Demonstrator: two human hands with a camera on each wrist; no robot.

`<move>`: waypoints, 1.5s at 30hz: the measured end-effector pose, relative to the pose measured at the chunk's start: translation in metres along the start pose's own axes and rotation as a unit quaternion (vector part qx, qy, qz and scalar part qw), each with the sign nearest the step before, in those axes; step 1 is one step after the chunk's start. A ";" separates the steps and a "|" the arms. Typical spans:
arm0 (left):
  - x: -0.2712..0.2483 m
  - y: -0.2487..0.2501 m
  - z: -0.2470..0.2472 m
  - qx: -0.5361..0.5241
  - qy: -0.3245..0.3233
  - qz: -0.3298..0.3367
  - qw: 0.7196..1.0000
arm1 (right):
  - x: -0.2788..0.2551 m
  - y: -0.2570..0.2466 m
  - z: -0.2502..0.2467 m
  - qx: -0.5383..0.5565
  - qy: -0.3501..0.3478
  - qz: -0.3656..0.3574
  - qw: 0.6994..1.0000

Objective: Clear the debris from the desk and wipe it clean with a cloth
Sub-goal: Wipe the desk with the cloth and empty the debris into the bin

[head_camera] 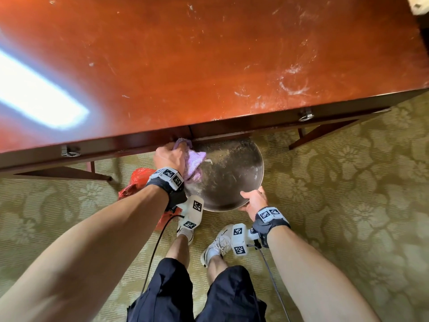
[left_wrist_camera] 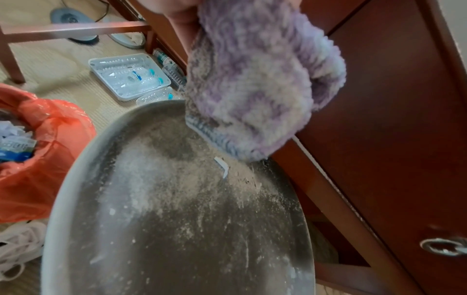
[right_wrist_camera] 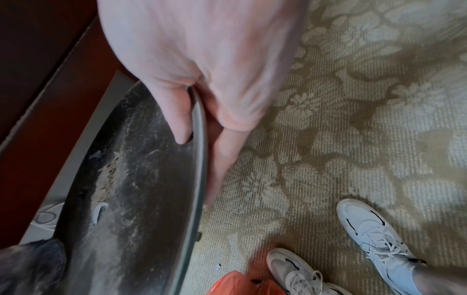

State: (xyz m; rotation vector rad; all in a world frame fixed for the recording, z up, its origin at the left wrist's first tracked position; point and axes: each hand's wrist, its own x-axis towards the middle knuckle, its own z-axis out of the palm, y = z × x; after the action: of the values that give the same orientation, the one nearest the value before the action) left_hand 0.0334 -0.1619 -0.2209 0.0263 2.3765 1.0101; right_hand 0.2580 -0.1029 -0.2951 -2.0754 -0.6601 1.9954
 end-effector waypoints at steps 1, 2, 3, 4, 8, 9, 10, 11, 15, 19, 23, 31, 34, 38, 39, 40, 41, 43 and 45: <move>0.000 0.000 0.002 -0.011 0.004 -0.010 1.000 | 0.001 -0.001 0.000 0.001 0.002 0.000 1.000; 0.000 0.001 0.004 -0.016 0.010 -0.018 1.000 | 0.002 -0.003 0.000 0.002 0.002 -0.001 1.000; 0.000 0.003 0.005 -0.016 0.014 -0.024 0.999 | 0.003 -0.004 0.000 0.001 0.001 -0.001 1.000; 0.000 0.005 0.006 -0.016 0.015 -0.026 0.999 | 0.003 -0.006 0.000 0.001 0.000 -0.001 1.000; -0.002 0.009 0.007 -0.022 0.008 -0.034 0.999 | 0.004 -0.008 0.000 0.006 -0.006 -0.001 1.000; -0.004 0.011 0.009 -0.020 -0.002 -0.025 0.999 | 0.004 -0.008 0.001 0.004 -0.005 -0.001 1.000; -0.006 0.013 0.011 -0.022 -0.013 -0.014 1.000 | 0.003 -0.008 0.002 0.002 -0.004 -0.003 1.000; -0.007 0.014 0.014 -0.023 -0.021 -0.005 1.000 | 0.004 -0.009 0.002 0.004 -0.008 -0.005 1.000; -0.011 0.020 0.021 -0.014 -0.033 0.002 0.999 | 0.003 -0.010 0.001 0.014 -0.021 -0.005 1.000; -0.008 0.020 0.021 -0.002 -0.021 -0.012 1.000 | 0.003 -0.013 -0.003 0.023 -0.023 -0.005 0.999; -0.011 0.022 0.027 0.007 -0.029 0.000 1.000 | 0.004 -0.016 -0.005 0.032 -0.023 -0.006 0.999; -0.015 0.029 0.039 0.040 -0.041 0.018 0.998 | 0.004 -0.020 -0.011 0.050 -0.024 -0.012 0.998; -0.017 0.029 0.042 0.028 -0.030 0.014 0.999 | 0.003 -0.021 -0.013 0.054 -0.035 -0.009 0.998; -0.015 0.028 0.045 0.034 -0.022 0.006 0.999 | 0.006 -0.021 -0.014 0.049 -0.031 -0.008 0.998; -0.015 0.028 0.046 0.033 -0.021 0.011 0.999 | 0.006 -0.021 -0.014 0.049 -0.032 -0.008 0.998; -0.015 0.028 0.046 0.033 -0.021 0.016 0.999 | 0.006 -0.022 -0.015 0.050 -0.034 -0.007 0.998; -0.015 0.027 0.047 0.032 -0.020 0.020 0.999 | 0.006 -0.022 -0.015 0.051 -0.038 -0.007 0.998; -0.015 0.026 0.047 0.027 -0.018 0.022 0.999 | 0.007 -0.022 -0.016 0.050 -0.040 -0.007 0.998; -0.016 0.027 0.047 0.023 -0.018 0.022 0.999 | 0.010 -0.022 -0.016 0.050 -0.036 -0.006 0.998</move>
State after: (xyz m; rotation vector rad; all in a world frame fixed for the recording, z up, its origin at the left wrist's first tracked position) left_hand 0.0650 -0.1145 -0.2217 0.1138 2.3756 0.9670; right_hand 0.2701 -0.0769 -0.2931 -1.9466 -0.5709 2.0621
